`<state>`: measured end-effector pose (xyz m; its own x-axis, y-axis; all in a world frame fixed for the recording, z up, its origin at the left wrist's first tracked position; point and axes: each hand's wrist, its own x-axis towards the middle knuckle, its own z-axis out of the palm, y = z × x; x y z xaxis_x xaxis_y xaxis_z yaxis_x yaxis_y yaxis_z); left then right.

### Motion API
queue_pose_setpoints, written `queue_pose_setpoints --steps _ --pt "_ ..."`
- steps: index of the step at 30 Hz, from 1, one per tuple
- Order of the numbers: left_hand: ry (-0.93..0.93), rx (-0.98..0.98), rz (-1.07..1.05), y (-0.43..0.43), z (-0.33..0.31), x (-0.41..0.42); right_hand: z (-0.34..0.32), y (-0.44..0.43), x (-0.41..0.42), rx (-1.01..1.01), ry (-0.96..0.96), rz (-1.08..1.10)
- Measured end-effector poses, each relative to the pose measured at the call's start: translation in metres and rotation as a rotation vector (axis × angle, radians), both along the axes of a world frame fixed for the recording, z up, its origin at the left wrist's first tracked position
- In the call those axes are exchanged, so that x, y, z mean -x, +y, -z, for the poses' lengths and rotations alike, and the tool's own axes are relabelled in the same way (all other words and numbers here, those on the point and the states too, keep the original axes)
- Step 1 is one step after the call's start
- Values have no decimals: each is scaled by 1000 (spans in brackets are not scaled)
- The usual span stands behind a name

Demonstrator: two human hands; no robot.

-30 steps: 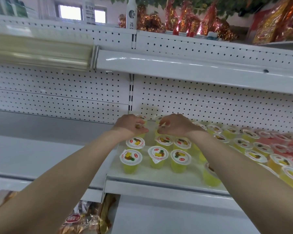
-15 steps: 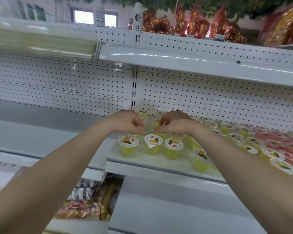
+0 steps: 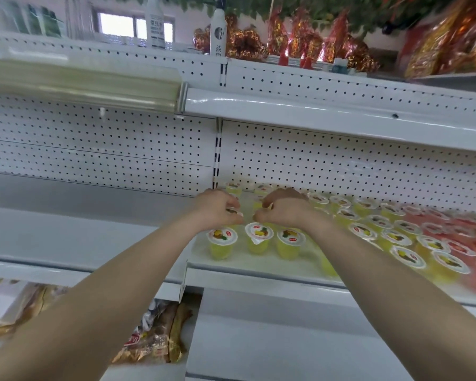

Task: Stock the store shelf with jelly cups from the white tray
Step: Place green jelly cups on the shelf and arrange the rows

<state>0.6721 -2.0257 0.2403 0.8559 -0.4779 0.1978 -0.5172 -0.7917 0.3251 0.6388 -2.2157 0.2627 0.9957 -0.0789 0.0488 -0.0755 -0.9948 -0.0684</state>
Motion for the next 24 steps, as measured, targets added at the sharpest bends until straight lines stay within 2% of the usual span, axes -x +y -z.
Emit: queue_pose_setpoints --steps 4,9,12,17,21,24 --pt "-55 132 -50 6 7 2 2 -6 11 -86 -51 -7" --pt "-142 383 17 29 6 24 0 -9 37 -173 -266 -136" --pt "-68 372 109 45 8 40 5 -2 54 -186 -274 -187" --pt "44 256 195 57 19 55 18 9 65 -42 -239 -200" --pt "-8 247 170 56 31 53 26 15 67 86 -243 -164" --pt "-20 326 160 51 36 56 31 18 70 69 -268 -152"
